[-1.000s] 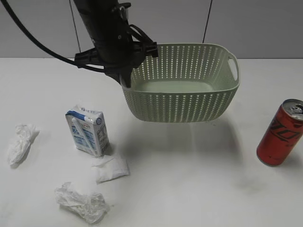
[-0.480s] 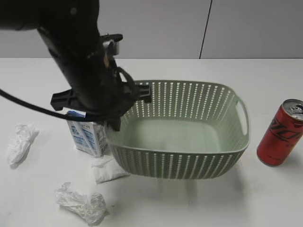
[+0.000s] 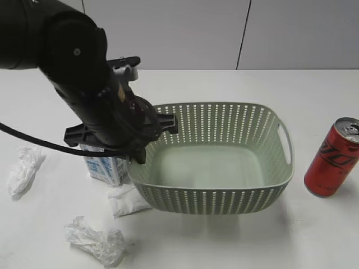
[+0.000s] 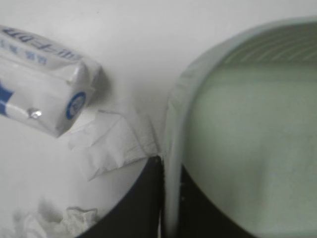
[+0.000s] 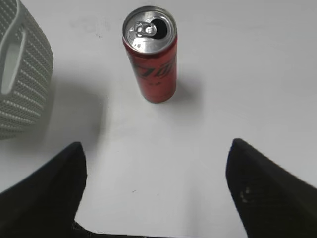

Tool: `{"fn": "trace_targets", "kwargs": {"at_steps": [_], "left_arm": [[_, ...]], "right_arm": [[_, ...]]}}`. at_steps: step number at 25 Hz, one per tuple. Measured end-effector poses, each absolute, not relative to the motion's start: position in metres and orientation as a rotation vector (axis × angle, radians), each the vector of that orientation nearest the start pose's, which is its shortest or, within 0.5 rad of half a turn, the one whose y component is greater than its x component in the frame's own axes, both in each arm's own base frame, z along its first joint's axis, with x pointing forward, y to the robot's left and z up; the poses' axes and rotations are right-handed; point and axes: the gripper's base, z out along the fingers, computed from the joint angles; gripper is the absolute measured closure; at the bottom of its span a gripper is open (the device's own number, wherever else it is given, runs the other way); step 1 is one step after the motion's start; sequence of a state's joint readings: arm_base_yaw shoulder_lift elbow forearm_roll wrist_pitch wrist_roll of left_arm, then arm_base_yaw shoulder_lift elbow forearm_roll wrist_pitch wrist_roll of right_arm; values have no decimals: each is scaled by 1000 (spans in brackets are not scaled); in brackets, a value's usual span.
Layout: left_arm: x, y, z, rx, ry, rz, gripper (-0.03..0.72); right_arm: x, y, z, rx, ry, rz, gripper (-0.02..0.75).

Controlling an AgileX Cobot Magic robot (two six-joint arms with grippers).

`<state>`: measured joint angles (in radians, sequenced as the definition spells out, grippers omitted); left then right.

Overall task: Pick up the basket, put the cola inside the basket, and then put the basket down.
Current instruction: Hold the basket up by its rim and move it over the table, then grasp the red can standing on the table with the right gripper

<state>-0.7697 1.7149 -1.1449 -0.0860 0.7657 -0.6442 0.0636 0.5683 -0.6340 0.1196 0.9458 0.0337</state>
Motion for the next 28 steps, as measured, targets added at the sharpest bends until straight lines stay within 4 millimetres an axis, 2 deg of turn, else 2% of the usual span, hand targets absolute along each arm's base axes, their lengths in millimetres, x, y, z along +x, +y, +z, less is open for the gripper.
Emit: {"fn": "trace_targets", "kwargs": {"at_steps": [7,10,13,16,20,28], "left_arm": [[244,-244,215,90,2869,-441,685],[244,-245,213,89,2874,-436,685],[246,-246,202,89,2902,-407,685],[247,-248,193,89,2927,-381,685],[247,-248,191,88,2932,-377,685],[248,-248,191,89,2929,-379,685]], "right_arm": [[174,21,326,-48,2513,192,72],[207,24,321,-55,2579,195,76],[233,25,308,-63,2646,191,81],[251,26,291,-58,2691,187,80],[267,27,273,-47,2718,184,83],[286,29,244,-21,2784,202,83]]}}
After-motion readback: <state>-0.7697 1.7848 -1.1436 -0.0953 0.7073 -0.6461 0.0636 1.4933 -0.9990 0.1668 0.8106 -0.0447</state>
